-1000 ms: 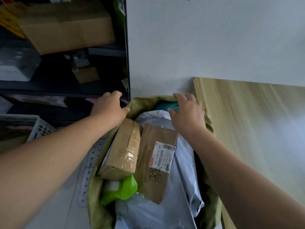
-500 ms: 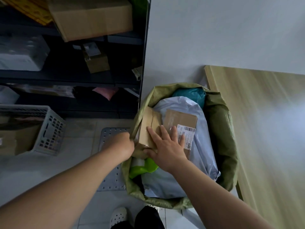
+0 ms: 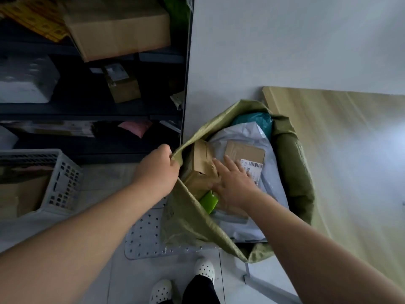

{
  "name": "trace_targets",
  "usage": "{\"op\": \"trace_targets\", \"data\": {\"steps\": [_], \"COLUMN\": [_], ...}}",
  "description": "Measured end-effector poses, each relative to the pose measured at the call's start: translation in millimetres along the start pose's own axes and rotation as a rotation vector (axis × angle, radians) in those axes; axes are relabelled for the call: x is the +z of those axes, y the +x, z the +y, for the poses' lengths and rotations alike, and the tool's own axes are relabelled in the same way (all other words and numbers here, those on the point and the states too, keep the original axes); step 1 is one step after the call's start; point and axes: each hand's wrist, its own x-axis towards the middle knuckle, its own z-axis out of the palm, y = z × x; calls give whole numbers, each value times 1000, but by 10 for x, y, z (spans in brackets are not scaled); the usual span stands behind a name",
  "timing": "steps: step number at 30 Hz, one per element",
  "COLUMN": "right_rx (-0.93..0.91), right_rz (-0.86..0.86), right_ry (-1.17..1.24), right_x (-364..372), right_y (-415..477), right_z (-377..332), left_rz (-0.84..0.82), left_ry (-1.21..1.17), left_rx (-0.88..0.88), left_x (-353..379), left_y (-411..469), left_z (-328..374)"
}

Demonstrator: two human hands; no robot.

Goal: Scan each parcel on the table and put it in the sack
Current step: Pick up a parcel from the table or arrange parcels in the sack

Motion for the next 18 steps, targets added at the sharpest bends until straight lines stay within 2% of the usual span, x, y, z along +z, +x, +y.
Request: {"op": "trace_targets", "data": {"steps": [2,4,6,7,10,14,18], "right_rx": [17,74,116,132,144,134,123], "right_rz": [59,26,-64,-103,-139,-160,-206], "right_ry": [-87,-182,-228,-222,-164,-114,-24], "right_x": [18,86,190,240,367,508,543], "right_y": [-186,-363,-485,-511,-473,-359,-306], "right_z": [102,229,336,378,432,419,386], "left_rz": [73,90,-86,-196,-403,-338,-200], "left_ry": [219,317,493,603,768,646,504], "left_rx": [183,554,891,976,972,934,1001], "left_x": [86,124,153,186,301,354,313], "left_y": [-166,-347,-458,-473,-442,-361,-340], "left_z": [-5,16,39,33,21,14,-35]}}
